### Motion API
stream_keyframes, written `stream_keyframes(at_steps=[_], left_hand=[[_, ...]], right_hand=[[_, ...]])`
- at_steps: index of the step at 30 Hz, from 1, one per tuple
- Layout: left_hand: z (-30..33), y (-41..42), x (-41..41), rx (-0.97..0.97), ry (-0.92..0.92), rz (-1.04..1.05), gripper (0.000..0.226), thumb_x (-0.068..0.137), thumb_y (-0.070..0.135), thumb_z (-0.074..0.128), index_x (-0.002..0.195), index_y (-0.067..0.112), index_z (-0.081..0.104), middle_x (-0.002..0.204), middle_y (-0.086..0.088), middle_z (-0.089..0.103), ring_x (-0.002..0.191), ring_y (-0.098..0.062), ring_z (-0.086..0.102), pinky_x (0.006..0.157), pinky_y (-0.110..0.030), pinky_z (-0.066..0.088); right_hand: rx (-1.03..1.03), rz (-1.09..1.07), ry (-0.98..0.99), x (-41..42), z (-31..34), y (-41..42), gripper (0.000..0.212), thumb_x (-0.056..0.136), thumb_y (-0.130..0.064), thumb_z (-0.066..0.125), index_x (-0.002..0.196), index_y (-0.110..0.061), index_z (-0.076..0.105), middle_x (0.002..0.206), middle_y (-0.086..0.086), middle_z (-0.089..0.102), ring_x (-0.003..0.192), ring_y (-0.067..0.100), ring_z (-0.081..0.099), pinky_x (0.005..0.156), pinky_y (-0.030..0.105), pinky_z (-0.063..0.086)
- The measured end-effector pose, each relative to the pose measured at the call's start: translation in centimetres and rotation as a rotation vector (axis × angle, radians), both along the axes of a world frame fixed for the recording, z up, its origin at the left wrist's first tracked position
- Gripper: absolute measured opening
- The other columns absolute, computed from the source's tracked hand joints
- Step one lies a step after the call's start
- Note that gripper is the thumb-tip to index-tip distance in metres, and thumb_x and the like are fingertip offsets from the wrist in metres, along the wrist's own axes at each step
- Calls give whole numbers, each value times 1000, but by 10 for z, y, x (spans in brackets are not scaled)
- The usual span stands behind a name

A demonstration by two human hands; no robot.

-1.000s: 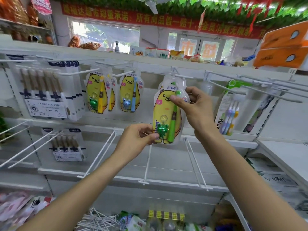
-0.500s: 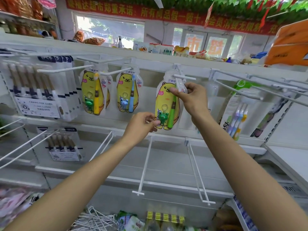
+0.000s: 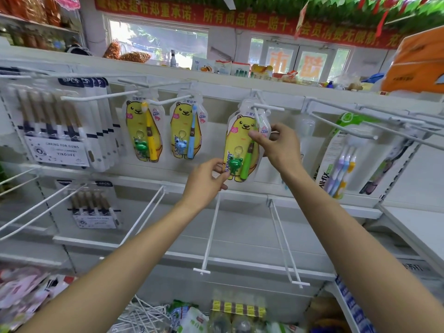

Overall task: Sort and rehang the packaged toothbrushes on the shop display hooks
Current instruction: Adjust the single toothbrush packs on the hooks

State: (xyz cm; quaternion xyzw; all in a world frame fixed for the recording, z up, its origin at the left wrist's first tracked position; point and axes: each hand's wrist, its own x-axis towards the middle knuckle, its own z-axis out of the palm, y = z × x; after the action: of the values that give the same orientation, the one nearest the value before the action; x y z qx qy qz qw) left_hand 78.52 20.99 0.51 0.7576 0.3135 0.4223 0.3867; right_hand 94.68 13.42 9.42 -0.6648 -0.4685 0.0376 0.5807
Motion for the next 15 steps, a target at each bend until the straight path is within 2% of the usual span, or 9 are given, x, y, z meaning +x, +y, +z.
stream_keyframes(at_steps=[3,7,10,13,15], left_hand=[[-9,-6,-13,33,9,38,36,93,20,68,127,22,58,105,13,65,65,-14,73,76,-45,60],[-20,-9,-36,63,70,63,46,92,29,68,136,28,53,121,16,64,74,-8,73,85,-44,58],[-21,-20,-54,121,148,42,37,94,34,65,130,34,58,125,17,64,84,-3,68,86,-39,58],[-19,-36,-72,210,207,-7,36,95,33,63,131,36,57,127,18,61,98,-1,63,88,-35,56],[-17,-48,-82,325,260,-32,38,96,33,62,133,35,56,130,17,59,108,-4,60,89,-36,55]], right_hand=[[-32,-6,29,0,-13,-11,34,82,-30,81,105,-15,60,91,8,72,81,25,73,71,41,62],[-56,-83,8,0,-24,-33,50,83,-34,80,122,-16,55,97,0,70,90,19,69,83,45,59],[-63,-124,-32,-9,-30,-56,42,88,-27,75,123,-14,55,103,4,68,87,13,66,82,37,58],[-88,-168,-176,-23,-39,-84,34,92,-23,71,122,-16,57,102,-3,66,88,5,62,83,32,57],[-96,-169,-293,-35,-45,-106,33,93,-21,69,123,-15,59,108,-3,66,92,7,62,84,30,56]])
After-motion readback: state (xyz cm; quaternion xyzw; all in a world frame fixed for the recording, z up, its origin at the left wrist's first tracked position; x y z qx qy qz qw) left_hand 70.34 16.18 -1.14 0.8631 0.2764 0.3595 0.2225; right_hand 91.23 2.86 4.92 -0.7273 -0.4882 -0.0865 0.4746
